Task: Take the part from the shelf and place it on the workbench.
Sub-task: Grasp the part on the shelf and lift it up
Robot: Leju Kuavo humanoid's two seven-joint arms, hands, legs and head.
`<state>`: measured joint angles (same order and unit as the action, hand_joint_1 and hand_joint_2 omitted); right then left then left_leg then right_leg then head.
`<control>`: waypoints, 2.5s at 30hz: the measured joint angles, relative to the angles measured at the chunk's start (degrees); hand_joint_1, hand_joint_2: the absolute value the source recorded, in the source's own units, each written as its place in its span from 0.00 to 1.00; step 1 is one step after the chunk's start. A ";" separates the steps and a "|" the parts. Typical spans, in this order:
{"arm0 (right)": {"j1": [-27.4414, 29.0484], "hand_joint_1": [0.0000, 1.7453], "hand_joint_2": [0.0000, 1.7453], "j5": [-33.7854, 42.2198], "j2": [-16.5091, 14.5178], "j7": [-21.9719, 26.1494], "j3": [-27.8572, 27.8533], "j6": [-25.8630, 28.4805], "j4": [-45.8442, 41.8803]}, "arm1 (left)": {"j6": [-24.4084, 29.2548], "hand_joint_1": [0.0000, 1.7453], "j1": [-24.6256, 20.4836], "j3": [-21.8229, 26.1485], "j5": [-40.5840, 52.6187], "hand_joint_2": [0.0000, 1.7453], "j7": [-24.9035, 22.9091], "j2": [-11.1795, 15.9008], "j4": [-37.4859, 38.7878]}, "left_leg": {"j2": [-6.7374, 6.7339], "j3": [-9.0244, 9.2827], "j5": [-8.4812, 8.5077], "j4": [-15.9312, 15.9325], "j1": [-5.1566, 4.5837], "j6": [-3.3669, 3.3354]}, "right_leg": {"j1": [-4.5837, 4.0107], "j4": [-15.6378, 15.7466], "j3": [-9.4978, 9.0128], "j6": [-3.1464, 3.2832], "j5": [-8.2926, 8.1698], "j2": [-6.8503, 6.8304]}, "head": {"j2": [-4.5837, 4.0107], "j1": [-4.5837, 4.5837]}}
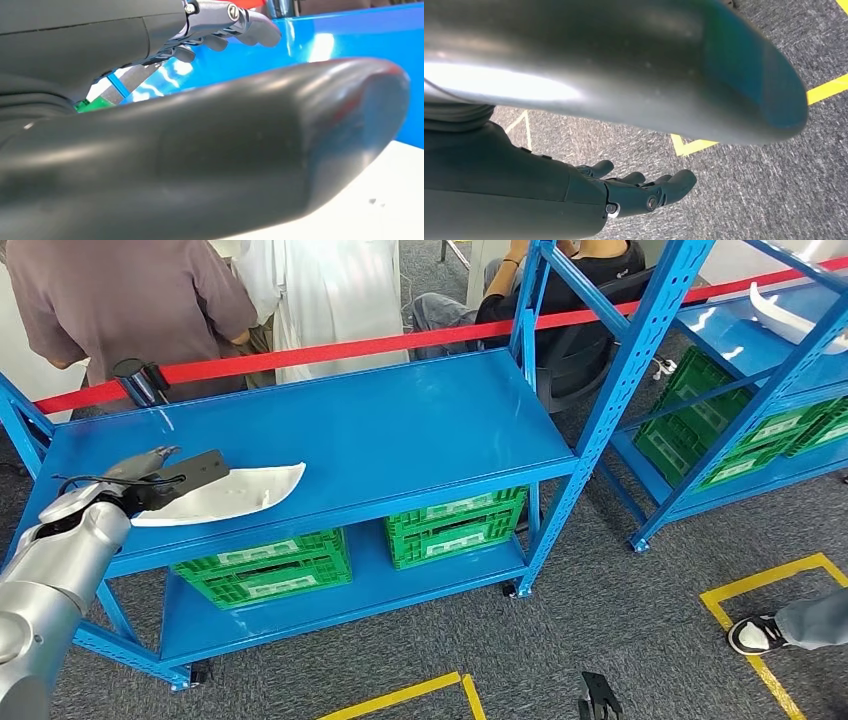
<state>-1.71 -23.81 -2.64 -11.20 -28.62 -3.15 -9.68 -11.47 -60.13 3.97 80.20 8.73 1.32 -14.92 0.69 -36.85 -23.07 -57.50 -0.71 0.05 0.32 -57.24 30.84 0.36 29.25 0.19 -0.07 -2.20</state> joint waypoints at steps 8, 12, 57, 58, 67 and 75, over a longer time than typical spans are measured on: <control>0.03 0.00 0.00 0.16 0.00 -0.09 -0.83 0.12 0.00 | -0.41 0.00 0.21 -1.14 0.01 0.00 2.49 0.47 0.08 | -0.02 0.10 0.00 0.02 0.04 0.00 | -0.02 -0.01 -0.07 -0.05 0.03 0.00 | 0.00 0.01; 0.04 0.00 0.00 0.21 0.00 -0.48 -1.18 0.27 0.00 | -0.13 0.00 0.47 -1.63 -0.07 0.00 3.45 0.60 0.07 | -0.02 0.12 0.00 0.03 0.06 0.01 | -0.03 -0.01 -0.10 -0.06 0.06 0.00 | 0.00 0.01; 0.27 0.00 0.00 0.14 0.00 -0.51 -3.28 0.96 0.00 | 2.09 0.00 4.38 -2.49 -5.80 0.00 10.18 2.64 -0.10 | -0.01 0.16 -0.01 0.03 0.06 0.01 | -0.04 -0.01 -0.15 -0.06 0.07 0.00 | 0.00 0.01; 0.29 0.00 0.00 0.14 0.00 -0.51 -3.35 0.96 0.00 | 2.10 0.00 4.45 -2.50 -5.84 0.00 10.22 2.67 -0.10 | -0.01 0.16 -0.01 0.03 0.06 0.01 | -0.04 -0.01 -0.15 -0.06 0.07 0.00 | 0.00 0.01; 0.43 0.00 0.00 0.14 0.00 -0.51 -3.66 0.98 0.00 | 2.12 0.00 4.78 -2.51 -5.87 0.00 10.29 2.85 -0.10 | -0.02 0.17 -0.01 0.03 0.06 0.01 | -0.04 -0.01 -0.15 -0.06 0.07 0.00 | 0.00 0.01; 0.44 0.00 0.00 0.07 0.00 -0.51 -3.90 1.11 0.00 | 2.31 0.00 5.25 -2.75 -6.58 0.00 10.54 2.85 -0.12 | -0.02 0.17 -0.01 0.03 0.06 0.01 | -0.04 -0.01 -0.15 -0.06 0.07 0.00 | 0.00 0.01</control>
<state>-1.27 -23.74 -2.64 -11.72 -32.51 -2.03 -9.68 -9.17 -54.87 1.22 73.63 19.27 4.17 -15.04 0.67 -36.68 -23.08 -57.47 -0.65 0.05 0.27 -57.25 30.69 0.30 29.32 0.20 -0.07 -2.19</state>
